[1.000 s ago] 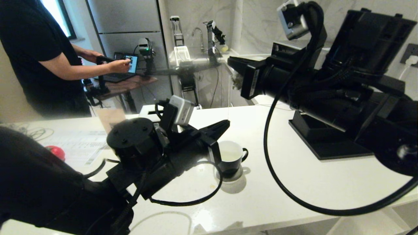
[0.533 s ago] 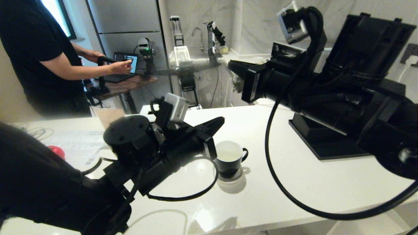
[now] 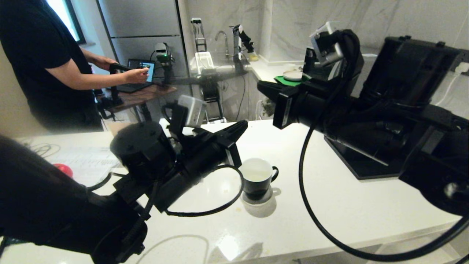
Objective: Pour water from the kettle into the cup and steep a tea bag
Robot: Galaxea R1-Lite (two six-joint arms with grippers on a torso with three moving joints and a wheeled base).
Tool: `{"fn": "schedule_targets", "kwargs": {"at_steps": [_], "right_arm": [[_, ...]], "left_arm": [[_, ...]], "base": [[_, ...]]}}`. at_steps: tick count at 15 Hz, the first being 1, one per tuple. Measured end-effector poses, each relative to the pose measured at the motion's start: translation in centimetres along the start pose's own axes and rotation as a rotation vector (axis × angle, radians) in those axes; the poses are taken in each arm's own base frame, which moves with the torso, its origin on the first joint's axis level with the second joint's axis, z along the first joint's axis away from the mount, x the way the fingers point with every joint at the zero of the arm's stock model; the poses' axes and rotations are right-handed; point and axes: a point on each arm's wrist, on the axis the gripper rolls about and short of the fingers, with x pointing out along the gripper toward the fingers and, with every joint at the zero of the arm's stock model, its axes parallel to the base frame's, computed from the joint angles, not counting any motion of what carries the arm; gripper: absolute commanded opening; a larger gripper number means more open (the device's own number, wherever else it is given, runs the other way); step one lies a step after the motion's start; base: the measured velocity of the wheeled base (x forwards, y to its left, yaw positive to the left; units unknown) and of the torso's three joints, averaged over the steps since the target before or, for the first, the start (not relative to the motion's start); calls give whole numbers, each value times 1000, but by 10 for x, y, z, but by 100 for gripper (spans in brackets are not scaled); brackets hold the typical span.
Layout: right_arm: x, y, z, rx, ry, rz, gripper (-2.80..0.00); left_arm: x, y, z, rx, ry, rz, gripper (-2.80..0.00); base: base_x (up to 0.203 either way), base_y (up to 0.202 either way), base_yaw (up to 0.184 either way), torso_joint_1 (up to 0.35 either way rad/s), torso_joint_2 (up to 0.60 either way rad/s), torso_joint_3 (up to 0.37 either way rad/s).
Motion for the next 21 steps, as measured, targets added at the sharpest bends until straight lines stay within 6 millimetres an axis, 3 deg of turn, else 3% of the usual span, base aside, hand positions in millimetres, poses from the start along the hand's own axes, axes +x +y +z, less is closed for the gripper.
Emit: {"fn": "schedule_targets", "kwargs": {"at_steps": [9,21], "right_arm": [[-12,2,-29,2,60,7,-280],[-8,17,-41,9,96,54,-280]], "left_arm": [[4,0,8,0,-37,19,-280],[10,-2,24,-18,-116,6,-280]], "base": [[0,0,0,0,0,0],[0,0,0,0,0,0]]}}
